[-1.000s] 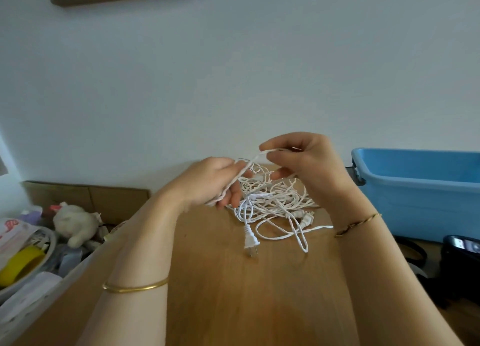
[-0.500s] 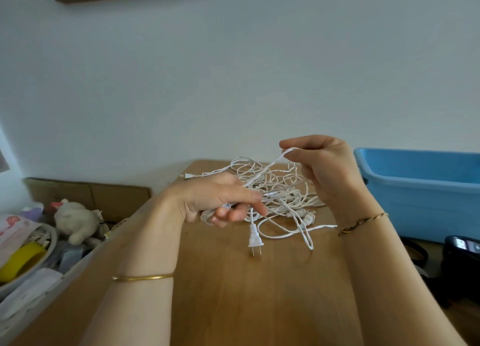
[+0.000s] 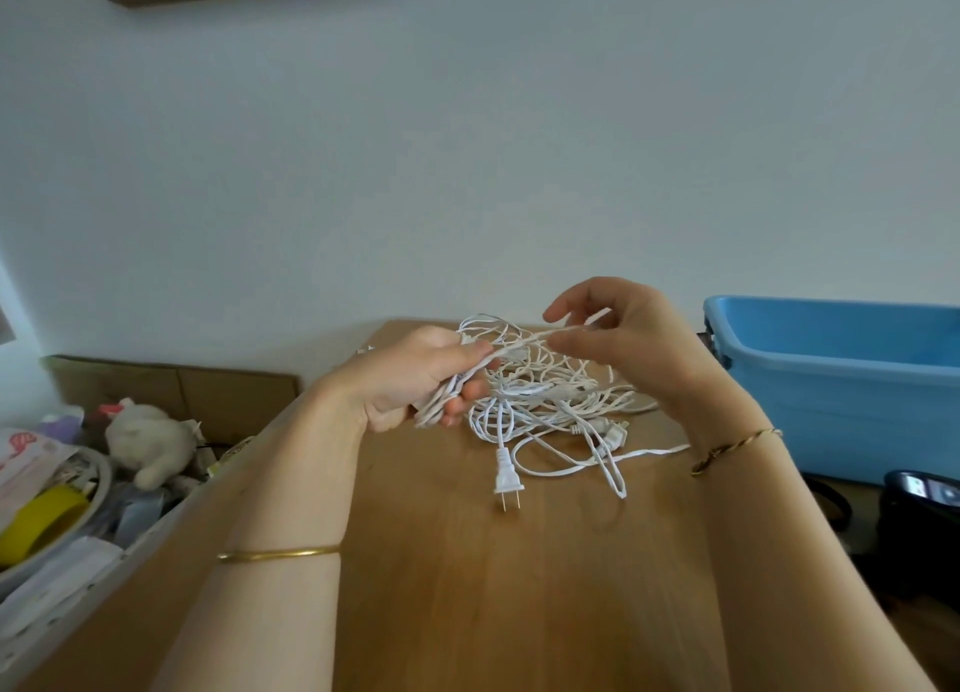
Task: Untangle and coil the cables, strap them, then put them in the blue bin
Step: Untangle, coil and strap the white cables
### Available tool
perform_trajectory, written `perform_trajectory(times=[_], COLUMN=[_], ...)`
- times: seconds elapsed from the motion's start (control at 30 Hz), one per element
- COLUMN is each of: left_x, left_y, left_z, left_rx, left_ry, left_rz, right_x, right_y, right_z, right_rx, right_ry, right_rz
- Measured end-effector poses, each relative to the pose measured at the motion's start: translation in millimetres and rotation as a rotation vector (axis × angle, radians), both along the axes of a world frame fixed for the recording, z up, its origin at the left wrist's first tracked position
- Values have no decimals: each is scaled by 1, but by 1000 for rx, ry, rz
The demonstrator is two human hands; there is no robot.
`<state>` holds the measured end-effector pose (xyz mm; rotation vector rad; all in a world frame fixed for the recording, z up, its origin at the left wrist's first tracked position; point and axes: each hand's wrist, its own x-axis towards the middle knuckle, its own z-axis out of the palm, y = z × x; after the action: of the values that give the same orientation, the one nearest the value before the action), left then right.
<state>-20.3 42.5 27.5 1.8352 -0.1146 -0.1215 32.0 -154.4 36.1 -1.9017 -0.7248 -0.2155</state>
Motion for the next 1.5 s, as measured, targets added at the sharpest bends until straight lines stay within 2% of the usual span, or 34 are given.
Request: perform_trajectory(times=[0.27, 0.5, 0.63, 0.8, 1.0, 1.17, 1.3, 1.43, 1.5], left_x=[2, 5, 5, 12, 17, 15, 16, 4, -1], left_y=[-1, 7, 11, 16, 9, -9, -17, -28, -30], left_z=[0, 1, 0, 0, 0, 2, 2, 11, 14], left_rx=[-34, -93, 153, 586, 781, 855, 927, 928, 932], left_ry=[-67, -14, -118, -293, -544, -749, -700, -513, -490], left_rz=[27, 31, -34, 135, 236, 176, 169, 155, 165], right_x=[-5, 0, 1, -3, -6, -8, -6, -6, -5], right_y=[24, 26, 25, 23, 26, 27, 24, 25, 26], right_z=[-6, -9, -9, -7, -9, -9, -9, -7, -8], right_rx=[-189, -217, -279, -282, -259, -76, 41, 86, 83], right_ry=[-146, -202, -214, -151, -27, 89, 156, 151, 138], right_rz=[129, 60, 15, 86, 190, 261, 278, 261, 259])
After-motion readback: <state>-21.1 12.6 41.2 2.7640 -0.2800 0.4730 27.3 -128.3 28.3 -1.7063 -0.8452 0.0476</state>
